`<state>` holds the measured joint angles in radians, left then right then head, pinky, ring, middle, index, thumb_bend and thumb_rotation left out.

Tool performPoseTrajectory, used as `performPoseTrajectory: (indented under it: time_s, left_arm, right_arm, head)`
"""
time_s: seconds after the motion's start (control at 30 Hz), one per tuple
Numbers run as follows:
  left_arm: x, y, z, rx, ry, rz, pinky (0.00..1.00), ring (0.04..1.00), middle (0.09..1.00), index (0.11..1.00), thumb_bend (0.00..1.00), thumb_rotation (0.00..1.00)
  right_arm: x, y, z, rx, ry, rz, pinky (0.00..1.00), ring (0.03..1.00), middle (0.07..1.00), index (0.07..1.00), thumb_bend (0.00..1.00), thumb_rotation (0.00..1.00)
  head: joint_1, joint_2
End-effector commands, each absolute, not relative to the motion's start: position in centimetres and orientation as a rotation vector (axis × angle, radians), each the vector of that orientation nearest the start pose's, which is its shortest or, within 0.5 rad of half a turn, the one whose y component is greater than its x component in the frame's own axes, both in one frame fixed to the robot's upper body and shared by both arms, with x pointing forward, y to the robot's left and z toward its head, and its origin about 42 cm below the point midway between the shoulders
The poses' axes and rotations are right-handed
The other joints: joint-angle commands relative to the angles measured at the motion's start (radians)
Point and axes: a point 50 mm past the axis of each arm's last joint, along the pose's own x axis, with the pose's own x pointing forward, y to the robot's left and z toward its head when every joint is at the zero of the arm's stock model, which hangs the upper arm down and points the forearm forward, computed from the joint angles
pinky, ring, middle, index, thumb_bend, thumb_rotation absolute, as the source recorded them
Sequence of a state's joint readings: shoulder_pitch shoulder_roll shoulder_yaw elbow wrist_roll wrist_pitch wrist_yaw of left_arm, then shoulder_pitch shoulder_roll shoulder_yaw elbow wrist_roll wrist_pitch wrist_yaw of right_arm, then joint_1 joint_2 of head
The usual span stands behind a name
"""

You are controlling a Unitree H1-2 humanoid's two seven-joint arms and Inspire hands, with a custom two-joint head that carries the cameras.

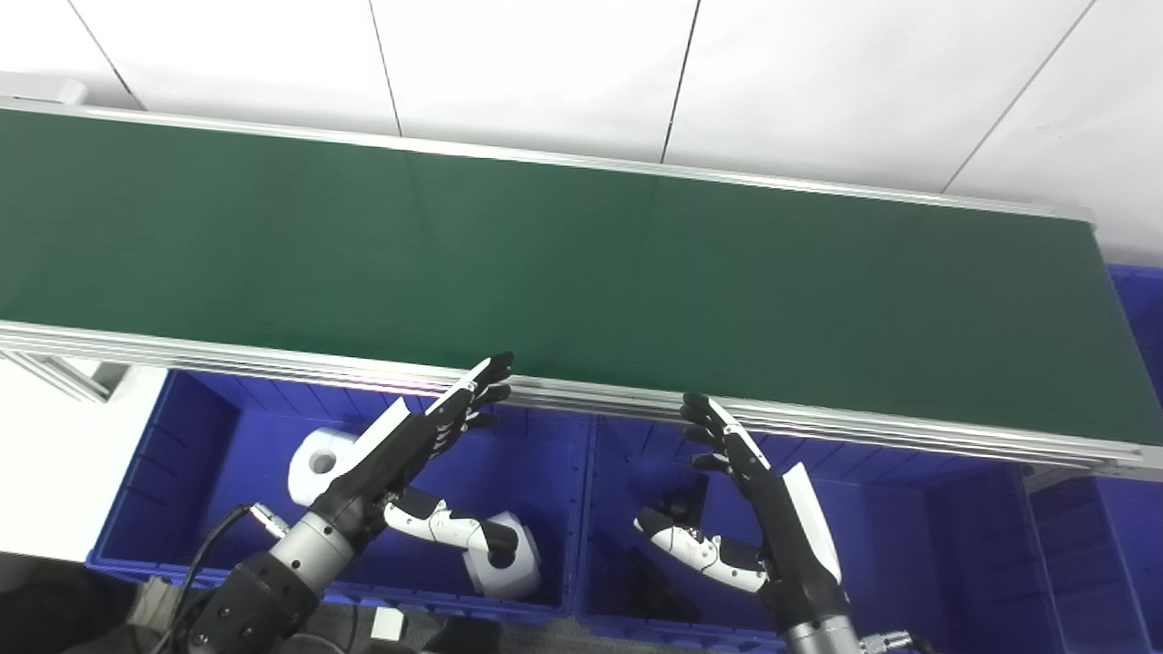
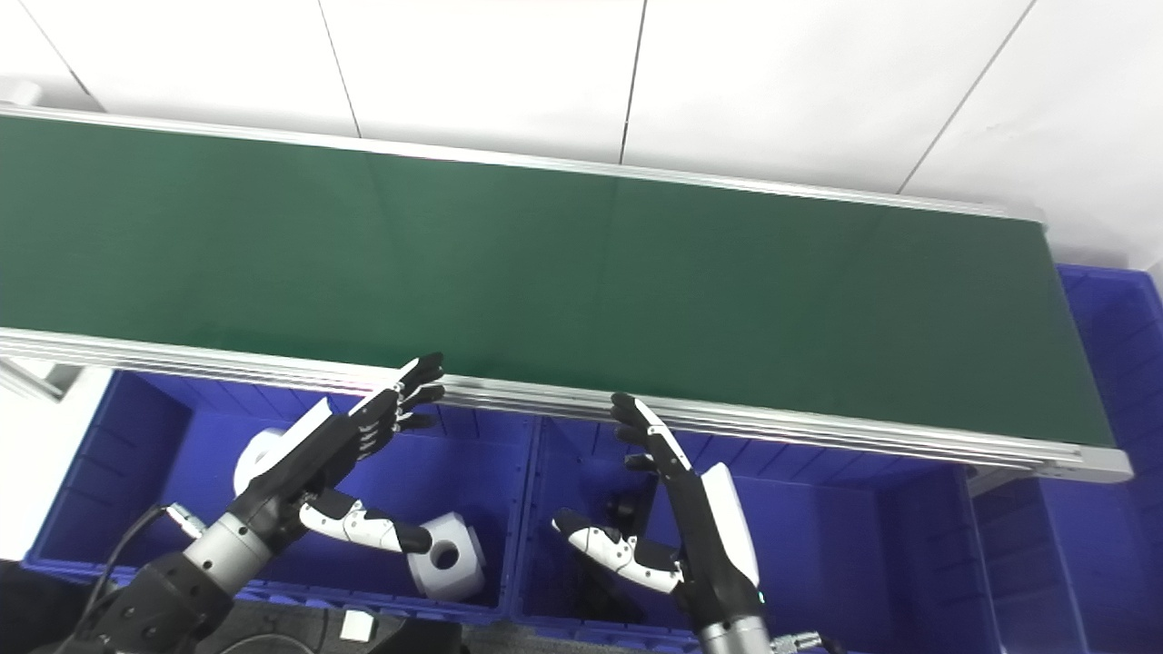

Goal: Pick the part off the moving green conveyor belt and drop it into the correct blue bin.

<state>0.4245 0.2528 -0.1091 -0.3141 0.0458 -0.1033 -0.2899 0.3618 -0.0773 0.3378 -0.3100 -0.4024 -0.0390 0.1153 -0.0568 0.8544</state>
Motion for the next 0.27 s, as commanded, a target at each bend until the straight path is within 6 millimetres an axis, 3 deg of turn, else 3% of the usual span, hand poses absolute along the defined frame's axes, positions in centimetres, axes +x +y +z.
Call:
performPoseTrajectory:
  time_s: [0.0,0.23]
  left_arm:
    - [13.68,25.17,10.77,0.256,-0.009,-0.373,0.88,0.947,0.986,0.993,0.70,0.36]
    - [13.70,25.47,10.26,0.291,-0.017,-0.375,0.87,0.951,0.988,0.988,0.71,0.31]
  right_arm:
    - [15.63,-14.99,10.89,-0.357,-0.030,0.360,0.74,0.846,0.877,0.900,0.65,0.36]
    - [15.76,-14.78,10.68,-0.361,-0.034,0.359,0.73,0.837,0.877,0.901,0.65,0.36]
  head:
    - [0.000,-0.006]
    - [0.000,-0.015]
